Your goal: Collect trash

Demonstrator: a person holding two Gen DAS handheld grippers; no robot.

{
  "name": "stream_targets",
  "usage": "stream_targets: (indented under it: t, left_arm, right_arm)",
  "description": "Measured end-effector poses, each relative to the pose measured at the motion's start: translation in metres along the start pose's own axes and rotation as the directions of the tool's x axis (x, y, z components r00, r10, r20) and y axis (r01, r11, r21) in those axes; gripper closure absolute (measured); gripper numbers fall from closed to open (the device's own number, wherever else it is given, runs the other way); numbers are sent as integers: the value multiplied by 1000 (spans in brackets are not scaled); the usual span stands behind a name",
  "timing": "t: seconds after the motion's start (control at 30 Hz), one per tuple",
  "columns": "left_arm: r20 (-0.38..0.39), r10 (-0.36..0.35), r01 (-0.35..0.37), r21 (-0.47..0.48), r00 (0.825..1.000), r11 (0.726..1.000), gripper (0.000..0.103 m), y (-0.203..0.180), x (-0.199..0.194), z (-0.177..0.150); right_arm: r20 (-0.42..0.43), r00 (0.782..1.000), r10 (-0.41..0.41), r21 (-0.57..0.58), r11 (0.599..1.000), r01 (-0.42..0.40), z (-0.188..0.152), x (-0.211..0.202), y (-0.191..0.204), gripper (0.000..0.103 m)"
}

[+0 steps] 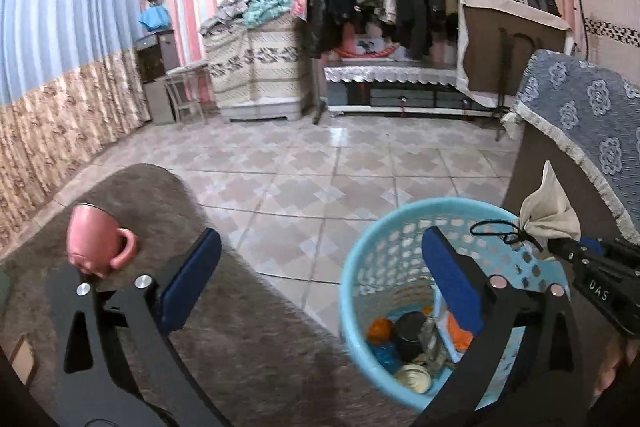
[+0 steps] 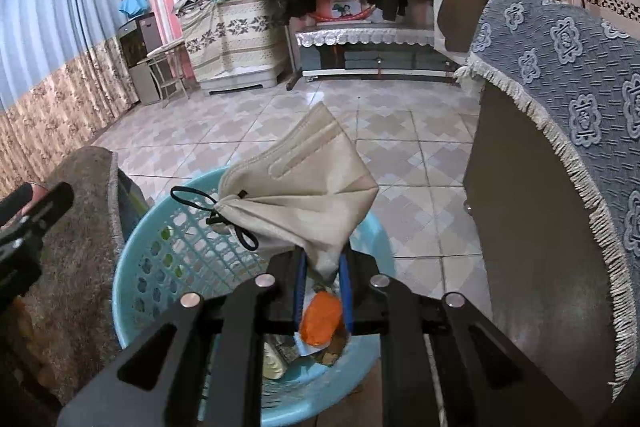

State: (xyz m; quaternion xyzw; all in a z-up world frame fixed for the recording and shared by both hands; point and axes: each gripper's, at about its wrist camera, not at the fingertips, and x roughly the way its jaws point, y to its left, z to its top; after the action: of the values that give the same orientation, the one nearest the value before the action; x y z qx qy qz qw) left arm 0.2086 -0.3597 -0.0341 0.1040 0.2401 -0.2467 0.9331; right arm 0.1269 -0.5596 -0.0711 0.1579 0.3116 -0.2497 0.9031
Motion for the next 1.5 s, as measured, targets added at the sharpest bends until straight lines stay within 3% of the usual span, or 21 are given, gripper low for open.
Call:
stream_targets:
  t: [0.1,0.13,0.17,0.2,0.3,0.37,0.57,0.77,0.93,1.1,1.3,1.5]
  left_arm:
    - [-2,-14,14,-32,1000,999,6,10,-2,1]
    - [0,-13,13,-35,1000,999,6,11,-2,1]
    - [1,-13,13,-34,1000,999,6,12,-1,1]
    - [-1,-14,14,-31,1000,999,6,12,-2,1]
    - [4,-2,2,-16,1000,1000,6,13,-3,-1]
    - [8,0,0,-13,1000,1000,6,16,-6,1]
    - [27,-25,26,-61,999,998,6,32,-34,5]
    - [41,51,-46,-111,998,993,6,63,-74,-4]
    - [41,156,-148,-159,987,976,5,95,-118,-23]
    - [48,242,-231,-168,969,958,5,121,-162,-40]
    - [61,313,-292,-226,948,929,5,145,-216,-63]
    - [47,352,-332,-236,935,913,5,152,-250,-87]
  right_arm:
    - [0,1000,15,1,1000,-15,-1,5,7,83]
    - [-4,1000,13,-3,1000,-13,-1,7,9,71]
    - [-9,1000,11,-5,1000,-11,-2,9,10,52]
    - [-12,1000,10,-1,1000,-10,-4,11,10,45]
    - [-13,1000,7,3,1000,-7,-4,13,10,39]
    - [-5,1000,1,10,1000,-1,-6,12,9,26]
    - [8,1000,0,18,1000,0,-11,8,12,8]
    - [46,999,4,-20,1000,-3,-10,-8,27,5]
    - [117,989,95,-10,995,-95,-10,-43,47,4]
    - [120,982,145,5,989,-147,-14,-73,72,4]
    - [153,970,191,-140,975,-170,-41,-122,114,4]
    - [169,952,255,-184,957,-224,-70,-164,138,4]
